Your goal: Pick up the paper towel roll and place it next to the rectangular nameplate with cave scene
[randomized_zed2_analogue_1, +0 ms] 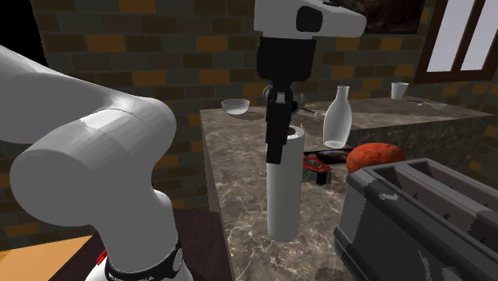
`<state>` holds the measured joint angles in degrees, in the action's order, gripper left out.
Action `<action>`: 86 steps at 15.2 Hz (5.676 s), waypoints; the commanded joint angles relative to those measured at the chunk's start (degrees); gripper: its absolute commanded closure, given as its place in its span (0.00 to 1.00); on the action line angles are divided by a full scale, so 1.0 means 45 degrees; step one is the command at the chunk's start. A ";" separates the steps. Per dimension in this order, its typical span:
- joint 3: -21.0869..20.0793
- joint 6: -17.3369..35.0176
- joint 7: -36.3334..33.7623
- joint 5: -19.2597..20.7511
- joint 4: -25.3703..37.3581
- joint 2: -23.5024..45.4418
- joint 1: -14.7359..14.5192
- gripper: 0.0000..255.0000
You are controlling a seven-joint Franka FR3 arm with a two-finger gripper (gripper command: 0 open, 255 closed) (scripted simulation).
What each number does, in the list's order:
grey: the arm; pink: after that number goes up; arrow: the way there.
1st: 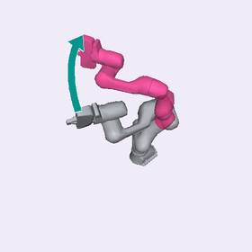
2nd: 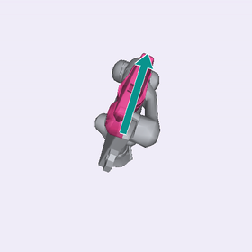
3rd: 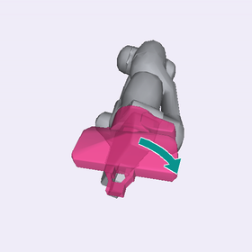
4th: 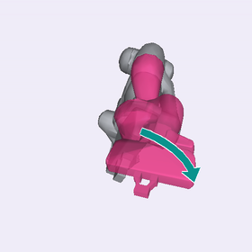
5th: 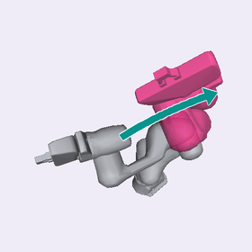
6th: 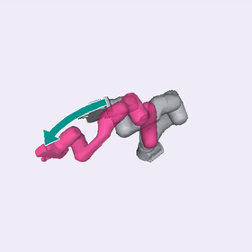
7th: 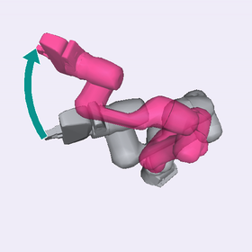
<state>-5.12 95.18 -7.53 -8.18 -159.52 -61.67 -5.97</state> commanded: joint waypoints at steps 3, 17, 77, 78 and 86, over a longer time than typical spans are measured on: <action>0.0045 -0.0660 -0.0066 0.0052 0.0720 0.0058 0.0016 1.00; 0.0232 -0.2677 -0.0213 0.0236 0.3437 0.0754 0.0089 1.00; -1.1617 0.1882 -1.2725 0.2671 1.3885 1.5824 -0.0190 1.00; -1.1568 0.1833 -1.3235 0.3341 1.4389 1.6598 -0.0689 1.00; -0.9939 0.0505 -1.5279 0.6880 1.9728 2.1663 -0.5367 1.00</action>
<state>-51.26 99.33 -75.56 20.52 -76.06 32.10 -26.47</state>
